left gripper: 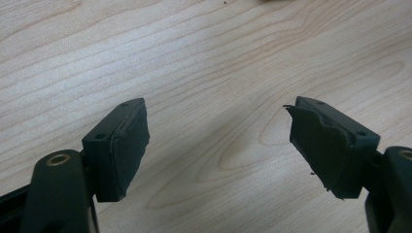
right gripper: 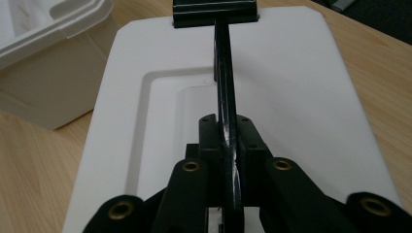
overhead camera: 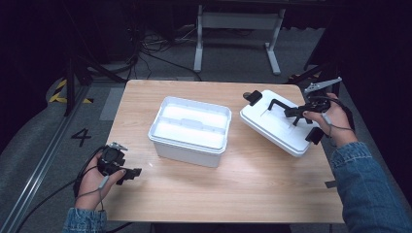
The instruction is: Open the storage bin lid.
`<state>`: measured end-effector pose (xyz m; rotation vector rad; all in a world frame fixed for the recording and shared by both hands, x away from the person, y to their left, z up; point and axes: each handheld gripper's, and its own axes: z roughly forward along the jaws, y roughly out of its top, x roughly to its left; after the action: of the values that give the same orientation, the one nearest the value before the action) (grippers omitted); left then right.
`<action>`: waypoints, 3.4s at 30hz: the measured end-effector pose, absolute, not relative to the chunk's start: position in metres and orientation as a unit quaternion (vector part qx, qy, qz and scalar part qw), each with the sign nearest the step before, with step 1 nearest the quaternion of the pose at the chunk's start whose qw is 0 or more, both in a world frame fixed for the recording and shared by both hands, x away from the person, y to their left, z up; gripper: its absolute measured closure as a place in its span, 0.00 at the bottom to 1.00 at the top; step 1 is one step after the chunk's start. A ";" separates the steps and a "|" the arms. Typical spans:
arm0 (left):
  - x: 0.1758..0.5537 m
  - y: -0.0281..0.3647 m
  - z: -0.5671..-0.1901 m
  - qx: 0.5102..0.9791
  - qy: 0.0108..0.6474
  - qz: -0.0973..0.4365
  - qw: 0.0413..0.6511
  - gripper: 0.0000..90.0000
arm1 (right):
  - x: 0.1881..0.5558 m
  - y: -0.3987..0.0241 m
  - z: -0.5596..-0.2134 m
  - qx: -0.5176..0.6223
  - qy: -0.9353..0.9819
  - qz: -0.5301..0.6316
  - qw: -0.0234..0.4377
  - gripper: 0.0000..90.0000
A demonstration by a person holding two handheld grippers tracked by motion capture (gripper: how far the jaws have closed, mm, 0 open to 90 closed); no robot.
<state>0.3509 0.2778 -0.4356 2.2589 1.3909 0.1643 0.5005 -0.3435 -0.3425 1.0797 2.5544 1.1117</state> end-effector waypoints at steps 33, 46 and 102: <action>0.352 0.279 -0.438 0.826 0.507 0.058 0.238 0.25 | 0.506 -0.318 -0.411 0.359 0.873 0.327 0.048 0.94; 0.352 0.279 -0.438 0.829 0.503 0.059 0.238 0.25 | 0.509 -0.314 -0.423 0.367 0.877 0.309 0.033 0.93; 0.352 0.272 -0.441 0.835 0.497 0.055 0.231 0.25 | 0.379 -0.319 -0.375 0.284 0.861 0.410 0.100 0.58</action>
<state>0.3521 0.2719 -0.4414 2.2955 1.3671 0.1507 0.3791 -0.3192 -0.3745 0.8388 2.5458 1.2124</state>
